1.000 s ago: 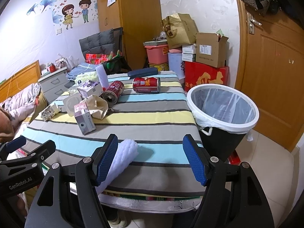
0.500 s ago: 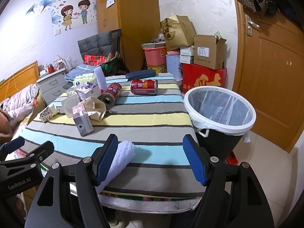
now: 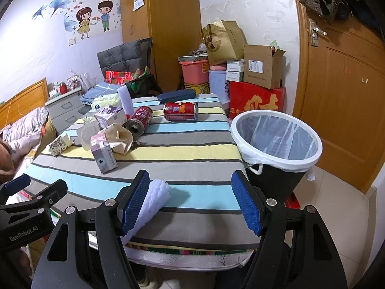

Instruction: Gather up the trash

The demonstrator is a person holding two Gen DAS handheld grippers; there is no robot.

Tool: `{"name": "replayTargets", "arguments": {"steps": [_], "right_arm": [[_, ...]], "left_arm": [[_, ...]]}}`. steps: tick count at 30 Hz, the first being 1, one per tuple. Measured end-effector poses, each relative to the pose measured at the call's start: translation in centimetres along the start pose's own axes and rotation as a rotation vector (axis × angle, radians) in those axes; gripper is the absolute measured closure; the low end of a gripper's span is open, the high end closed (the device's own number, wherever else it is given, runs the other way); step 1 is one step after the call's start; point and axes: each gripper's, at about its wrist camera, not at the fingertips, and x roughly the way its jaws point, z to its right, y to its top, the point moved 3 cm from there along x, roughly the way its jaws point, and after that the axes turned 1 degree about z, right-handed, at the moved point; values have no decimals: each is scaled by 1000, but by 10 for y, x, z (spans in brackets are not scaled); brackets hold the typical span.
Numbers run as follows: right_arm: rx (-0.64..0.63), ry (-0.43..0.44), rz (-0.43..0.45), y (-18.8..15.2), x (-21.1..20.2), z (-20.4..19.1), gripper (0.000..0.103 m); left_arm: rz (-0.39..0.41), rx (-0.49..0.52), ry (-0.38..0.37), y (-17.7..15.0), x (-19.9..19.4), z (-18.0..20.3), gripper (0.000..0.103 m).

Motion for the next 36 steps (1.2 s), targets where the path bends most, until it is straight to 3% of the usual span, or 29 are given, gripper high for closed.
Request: {"name": "replayTargets", "arguments": {"steps": [36], "right_arm": [[-9,6,-19,-4,5,-3,31]], "left_arm": [[0,-8,0,2,-2,-4,1]]}}
